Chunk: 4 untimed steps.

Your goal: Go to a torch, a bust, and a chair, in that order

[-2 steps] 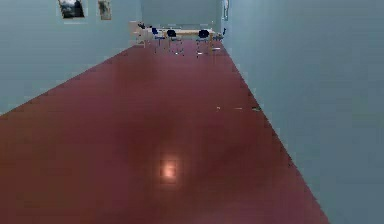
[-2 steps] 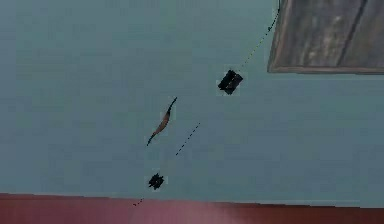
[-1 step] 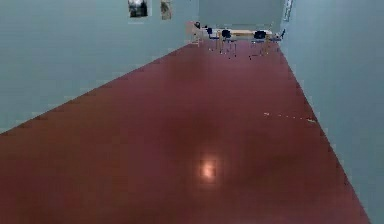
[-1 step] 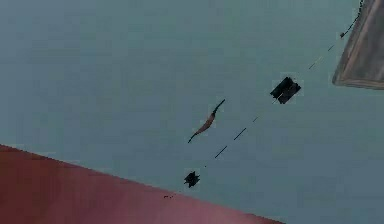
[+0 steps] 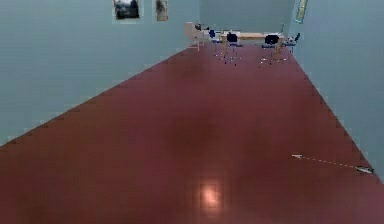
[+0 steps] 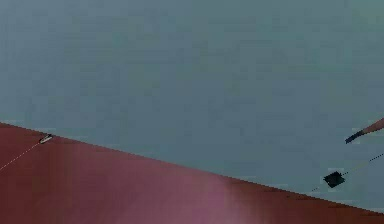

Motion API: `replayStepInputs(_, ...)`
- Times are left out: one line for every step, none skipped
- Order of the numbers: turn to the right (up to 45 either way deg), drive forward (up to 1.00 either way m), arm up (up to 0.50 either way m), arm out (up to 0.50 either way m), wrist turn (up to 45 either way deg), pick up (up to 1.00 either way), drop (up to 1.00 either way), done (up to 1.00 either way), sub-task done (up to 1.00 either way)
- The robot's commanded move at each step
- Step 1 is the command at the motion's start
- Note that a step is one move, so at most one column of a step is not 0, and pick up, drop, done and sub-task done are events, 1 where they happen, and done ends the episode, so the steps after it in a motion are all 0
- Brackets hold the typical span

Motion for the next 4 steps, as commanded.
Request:
replayStepInputs(0.0,1.0,0.0,0.0,0.0,0.0,0.0,0.0,0.0)
replayStepInputs(0.0,1.0,0.0,0.0,0.0,0.0,0.0,0.0,0.0)
replayStepInputs(0.0,1.0,0.0,0.0,0.0,0.0,0.0,0.0,0.0)
replayStepInputs(-3.0,0.0,0.0,0.0,0.0,0.0,0.0,0.0,0.0)
